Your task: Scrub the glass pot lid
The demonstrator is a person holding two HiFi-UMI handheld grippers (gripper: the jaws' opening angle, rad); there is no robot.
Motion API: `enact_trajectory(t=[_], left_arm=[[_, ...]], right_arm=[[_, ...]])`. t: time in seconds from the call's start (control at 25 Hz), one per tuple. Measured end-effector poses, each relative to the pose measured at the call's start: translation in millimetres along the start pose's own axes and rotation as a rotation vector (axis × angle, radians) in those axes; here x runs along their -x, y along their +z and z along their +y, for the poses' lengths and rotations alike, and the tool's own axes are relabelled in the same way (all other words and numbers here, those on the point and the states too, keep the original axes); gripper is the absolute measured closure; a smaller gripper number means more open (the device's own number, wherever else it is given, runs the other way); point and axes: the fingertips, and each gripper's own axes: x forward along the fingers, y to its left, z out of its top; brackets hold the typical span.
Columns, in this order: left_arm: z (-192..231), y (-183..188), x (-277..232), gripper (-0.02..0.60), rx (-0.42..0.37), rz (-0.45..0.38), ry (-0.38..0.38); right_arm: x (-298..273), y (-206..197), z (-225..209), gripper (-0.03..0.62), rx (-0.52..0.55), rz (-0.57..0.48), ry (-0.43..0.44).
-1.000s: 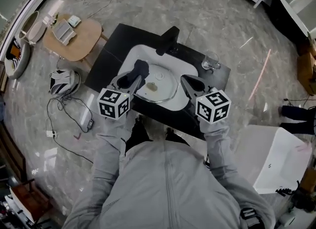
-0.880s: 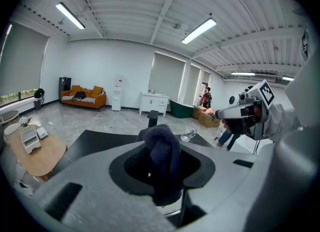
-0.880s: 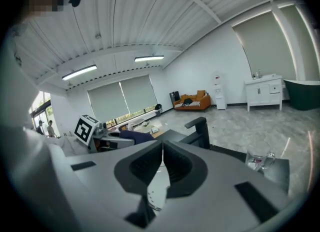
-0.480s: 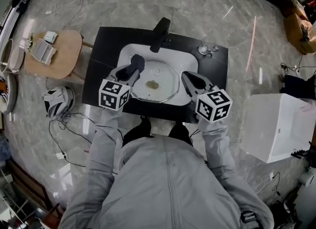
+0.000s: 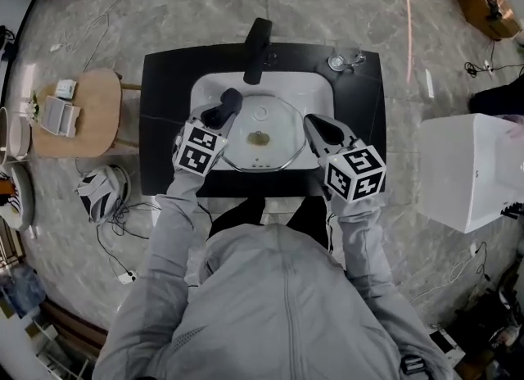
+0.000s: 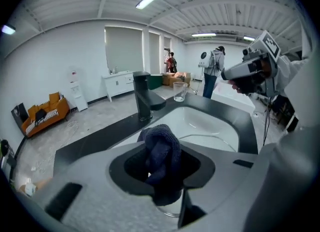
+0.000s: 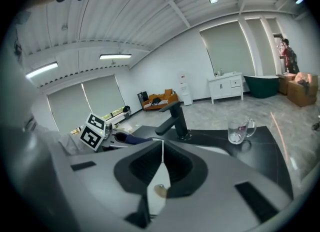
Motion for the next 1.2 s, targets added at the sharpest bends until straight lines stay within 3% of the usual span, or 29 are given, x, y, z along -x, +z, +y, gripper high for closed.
enact_trajectory(t=[0.36, 0.56, 0.8, 1.0, 1.2], left_arm=[[-4, -38, -64, 0.469, -0.093, 0.144, -0.046], [5, -53, -93, 0.469, -0.174, 0.197, -0.023], [11, -74, -119, 0.469, -0.219, 0.280, -0.013], [14, -87, -135, 0.469, -0.235, 0.335, -0.023], [3, -91, -156, 0.469, -0.234, 0.352, -0.063]], right_arm=[[-2, -18, -21, 0.563, -0.064, 0.010, -0.101], [-7, -40, -22, 0.563, -0.076, 0.041, -0.104], [-21, -60, -24, 0.563, -0.076, 0.076, -0.094], [-32, -61, -22, 0.563, -0.107, 0.057, -0.068], [-34, -67, -23, 0.563, -0.065, 0.085, -0.061]])
